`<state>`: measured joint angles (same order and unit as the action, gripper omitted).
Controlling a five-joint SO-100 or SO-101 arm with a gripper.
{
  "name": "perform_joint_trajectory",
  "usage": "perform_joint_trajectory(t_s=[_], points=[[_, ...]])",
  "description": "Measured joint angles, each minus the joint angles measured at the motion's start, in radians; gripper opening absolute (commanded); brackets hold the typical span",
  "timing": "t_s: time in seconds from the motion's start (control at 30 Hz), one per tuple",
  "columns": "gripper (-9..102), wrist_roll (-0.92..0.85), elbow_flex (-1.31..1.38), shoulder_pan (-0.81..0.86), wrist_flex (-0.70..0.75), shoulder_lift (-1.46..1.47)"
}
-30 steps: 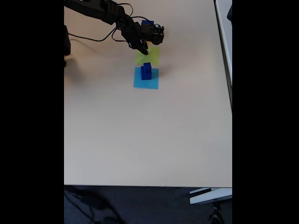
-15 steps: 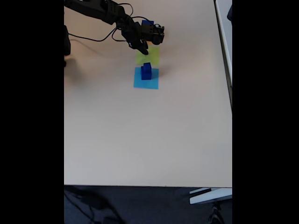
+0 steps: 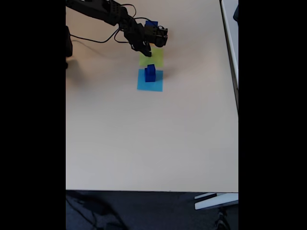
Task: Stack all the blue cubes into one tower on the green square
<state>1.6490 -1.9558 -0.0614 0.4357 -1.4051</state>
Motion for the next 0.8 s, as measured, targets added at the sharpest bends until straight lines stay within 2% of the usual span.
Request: perform_joint_trajectory(t_s=[0.8], points=[[5, -0.011, -0.012, 0.015, -0.011, -0.002]])
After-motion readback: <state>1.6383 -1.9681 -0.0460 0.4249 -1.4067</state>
